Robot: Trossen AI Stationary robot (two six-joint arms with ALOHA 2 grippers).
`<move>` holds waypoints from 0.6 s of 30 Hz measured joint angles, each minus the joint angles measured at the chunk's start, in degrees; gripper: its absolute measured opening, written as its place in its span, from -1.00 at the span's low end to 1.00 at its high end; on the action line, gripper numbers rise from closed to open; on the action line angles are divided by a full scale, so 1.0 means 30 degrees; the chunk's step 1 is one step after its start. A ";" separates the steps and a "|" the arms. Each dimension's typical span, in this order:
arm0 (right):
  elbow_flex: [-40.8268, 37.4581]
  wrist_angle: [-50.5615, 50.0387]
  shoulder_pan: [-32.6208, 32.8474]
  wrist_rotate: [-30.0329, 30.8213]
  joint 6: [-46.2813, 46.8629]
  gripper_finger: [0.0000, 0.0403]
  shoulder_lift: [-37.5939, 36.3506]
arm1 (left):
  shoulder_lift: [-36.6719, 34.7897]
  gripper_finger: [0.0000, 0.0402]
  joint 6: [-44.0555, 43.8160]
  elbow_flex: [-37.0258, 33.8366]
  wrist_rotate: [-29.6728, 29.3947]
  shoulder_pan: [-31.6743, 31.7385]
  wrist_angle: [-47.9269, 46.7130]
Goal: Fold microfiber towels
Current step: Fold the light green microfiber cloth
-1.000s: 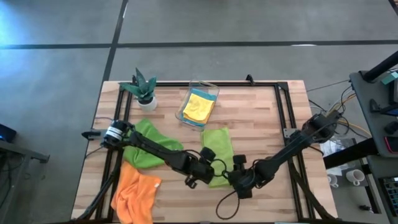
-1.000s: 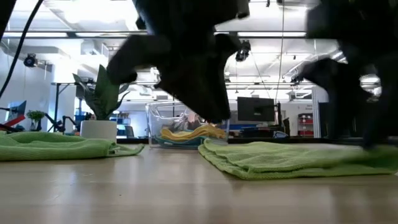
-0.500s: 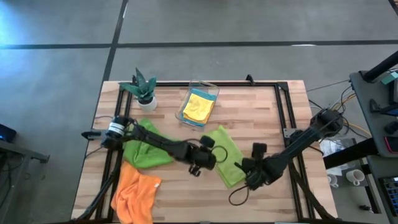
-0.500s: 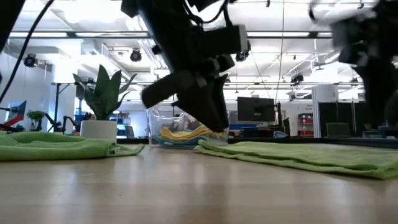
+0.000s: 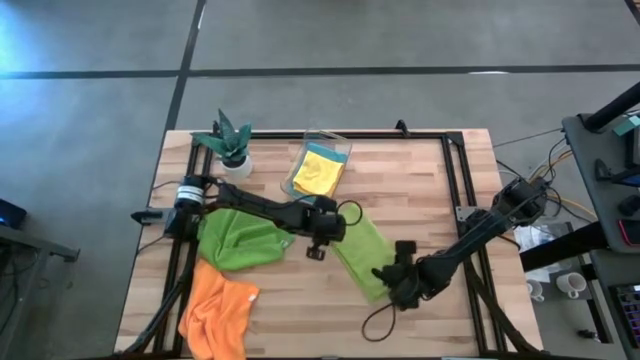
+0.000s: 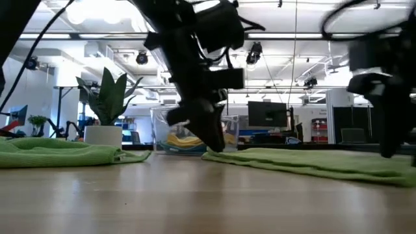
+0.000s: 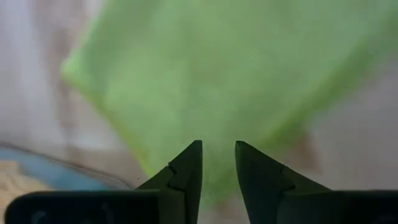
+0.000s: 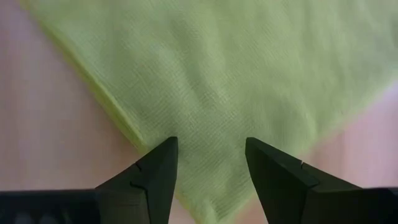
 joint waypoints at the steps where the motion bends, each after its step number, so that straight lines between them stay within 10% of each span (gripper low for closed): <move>1: -0.0214 -0.0857 0.0000 0.0073 -0.0019 -0.07 -0.0039 | -0.0037 -0.59 -0.0237 -0.0037 0.0266 -0.0245 -0.0282; 7: -0.1992 -0.5409 -0.0510 0.1022 0.0379 -0.07 -0.1385 | 0.0077 -0.59 -0.1827 0.0175 0.4301 -0.2367 0.0079; 18: -0.1353 -0.3946 0.0328 0.1763 0.2395 -0.07 -0.5408 | -0.0755 -0.59 -0.0794 0.1778 0.3250 -0.2831 -0.0100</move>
